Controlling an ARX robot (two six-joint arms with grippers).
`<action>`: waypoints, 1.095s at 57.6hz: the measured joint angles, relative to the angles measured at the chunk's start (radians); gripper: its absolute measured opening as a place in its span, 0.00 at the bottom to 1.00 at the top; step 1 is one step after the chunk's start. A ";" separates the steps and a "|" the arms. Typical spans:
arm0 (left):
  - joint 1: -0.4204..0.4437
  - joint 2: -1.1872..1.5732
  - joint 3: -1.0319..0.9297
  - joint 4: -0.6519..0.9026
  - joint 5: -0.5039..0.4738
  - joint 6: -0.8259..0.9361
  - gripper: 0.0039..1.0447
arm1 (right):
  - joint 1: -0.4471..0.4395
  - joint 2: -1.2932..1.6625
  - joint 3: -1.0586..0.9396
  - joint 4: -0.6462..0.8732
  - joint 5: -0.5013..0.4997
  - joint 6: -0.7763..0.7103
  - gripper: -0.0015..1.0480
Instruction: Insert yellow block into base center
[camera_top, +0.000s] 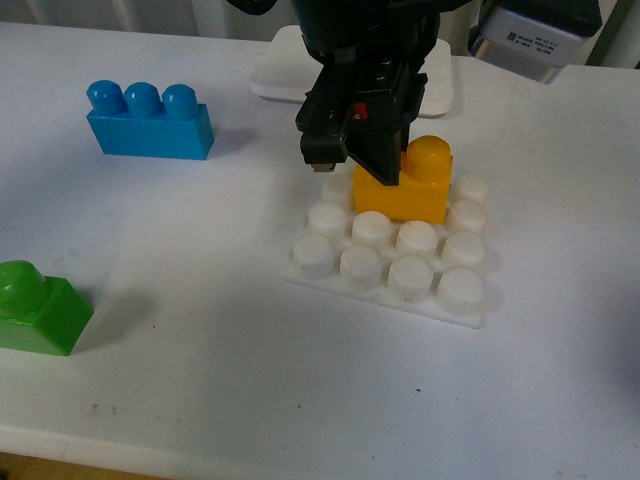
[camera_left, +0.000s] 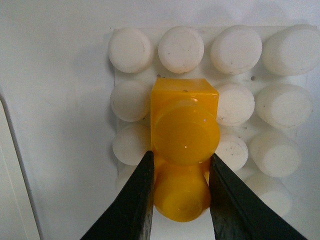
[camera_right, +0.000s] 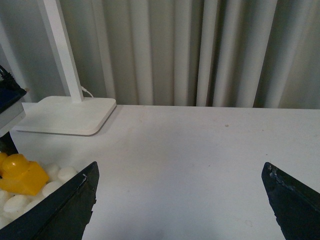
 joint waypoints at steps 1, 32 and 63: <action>-0.001 0.003 0.000 0.002 -0.005 0.000 0.24 | 0.000 0.000 0.000 0.000 0.000 0.000 0.91; -0.032 0.024 -0.021 0.074 -0.087 0.015 0.24 | 0.000 0.000 0.000 0.000 0.000 0.000 0.91; -0.012 0.092 0.035 -0.010 -0.033 -0.020 0.24 | 0.000 0.000 0.000 0.000 0.000 0.000 0.91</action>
